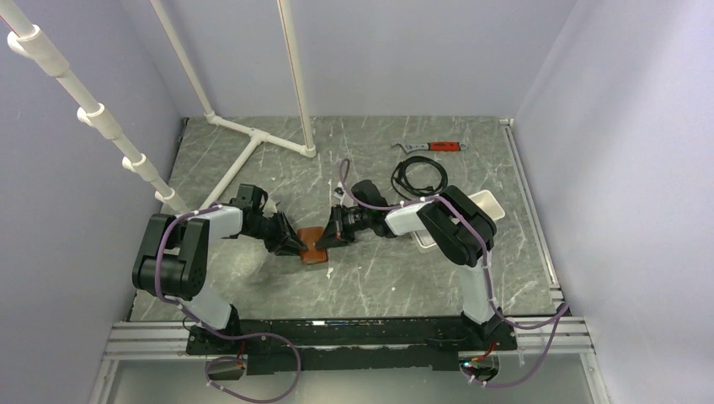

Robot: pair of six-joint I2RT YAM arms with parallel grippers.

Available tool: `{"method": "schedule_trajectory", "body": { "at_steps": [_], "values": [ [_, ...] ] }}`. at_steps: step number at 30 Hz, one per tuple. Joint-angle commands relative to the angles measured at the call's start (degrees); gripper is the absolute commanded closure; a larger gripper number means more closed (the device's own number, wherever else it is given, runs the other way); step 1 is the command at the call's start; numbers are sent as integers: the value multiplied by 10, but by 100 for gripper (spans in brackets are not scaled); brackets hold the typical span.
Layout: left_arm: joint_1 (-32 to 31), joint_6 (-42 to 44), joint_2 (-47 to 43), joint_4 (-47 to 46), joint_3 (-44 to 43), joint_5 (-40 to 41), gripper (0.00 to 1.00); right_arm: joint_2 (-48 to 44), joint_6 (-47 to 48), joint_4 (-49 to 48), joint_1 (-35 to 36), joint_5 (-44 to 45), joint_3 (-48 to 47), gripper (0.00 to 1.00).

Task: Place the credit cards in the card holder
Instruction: Close the card holder at the center of the board.

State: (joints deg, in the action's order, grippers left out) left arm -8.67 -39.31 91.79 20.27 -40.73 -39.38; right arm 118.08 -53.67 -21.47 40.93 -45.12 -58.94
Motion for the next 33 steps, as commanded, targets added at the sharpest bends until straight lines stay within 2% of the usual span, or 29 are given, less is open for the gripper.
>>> {"method": "schedule_trajectory", "body": {
  "at_steps": [1,6,10,24,31,33],
  "values": [
    [-5,-11,9,-34,-2,-27,71,31,-28,50,-10,63,16,100],
    [-9,-15,14,-43,3,-33,71,40,-99,-11,-10,68,35,100],
    [-11,-15,18,-47,4,-37,71,36,-124,-10,-10,89,42,100],
    [-15,-10,16,-49,1,-42,72,68,0,308,2,192,-98,100],
    [-17,-5,8,-47,4,-39,71,118,49,455,4,222,-182,100],
    [-19,-2,6,-44,4,-34,71,146,79,522,3,228,-234,100]
  ]
}}
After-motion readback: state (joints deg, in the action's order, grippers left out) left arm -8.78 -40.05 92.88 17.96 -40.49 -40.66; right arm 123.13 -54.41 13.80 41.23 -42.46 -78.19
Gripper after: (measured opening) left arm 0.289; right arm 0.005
